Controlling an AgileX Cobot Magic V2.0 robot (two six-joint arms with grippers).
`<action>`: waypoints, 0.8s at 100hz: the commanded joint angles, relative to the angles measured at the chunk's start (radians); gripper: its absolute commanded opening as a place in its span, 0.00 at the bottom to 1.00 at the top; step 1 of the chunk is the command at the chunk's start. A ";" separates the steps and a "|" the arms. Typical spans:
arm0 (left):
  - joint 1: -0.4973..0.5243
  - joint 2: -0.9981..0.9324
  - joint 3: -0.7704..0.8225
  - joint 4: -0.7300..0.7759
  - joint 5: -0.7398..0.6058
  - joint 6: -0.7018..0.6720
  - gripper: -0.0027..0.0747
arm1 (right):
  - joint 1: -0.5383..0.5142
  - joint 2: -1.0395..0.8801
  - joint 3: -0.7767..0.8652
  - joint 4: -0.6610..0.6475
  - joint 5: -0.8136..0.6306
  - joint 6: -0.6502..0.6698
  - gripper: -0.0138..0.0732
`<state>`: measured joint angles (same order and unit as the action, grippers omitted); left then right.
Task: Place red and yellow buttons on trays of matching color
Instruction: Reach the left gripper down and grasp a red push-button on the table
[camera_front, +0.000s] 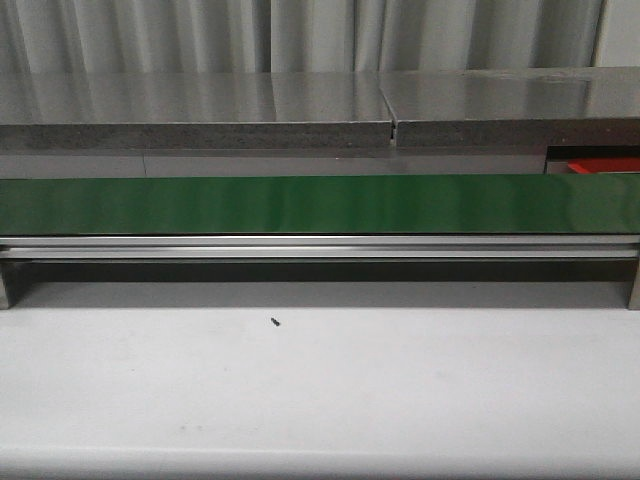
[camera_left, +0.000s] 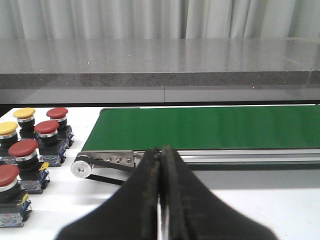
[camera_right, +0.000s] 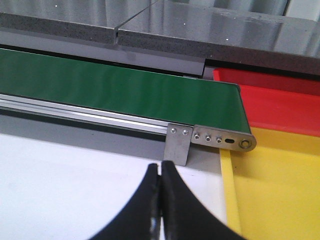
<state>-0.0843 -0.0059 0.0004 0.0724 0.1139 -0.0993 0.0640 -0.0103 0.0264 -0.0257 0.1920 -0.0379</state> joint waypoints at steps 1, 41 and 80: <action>-0.003 -0.034 0.009 -0.001 -0.084 -0.007 0.01 | -0.001 -0.014 0.000 -0.008 -0.080 -0.002 0.02; -0.003 -0.034 -0.008 -0.001 -0.088 -0.007 0.01 | -0.001 -0.014 0.000 -0.008 -0.080 -0.002 0.02; -0.003 0.173 -0.344 -0.094 0.224 -0.007 0.01 | -0.001 -0.014 0.000 -0.008 -0.080 -0.002 0.02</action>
<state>-0.0843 0.0704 -0.2236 0.0000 0.2824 -0.0993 0.0640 -0.0103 0.0264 -0.0257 0.1920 -0.0379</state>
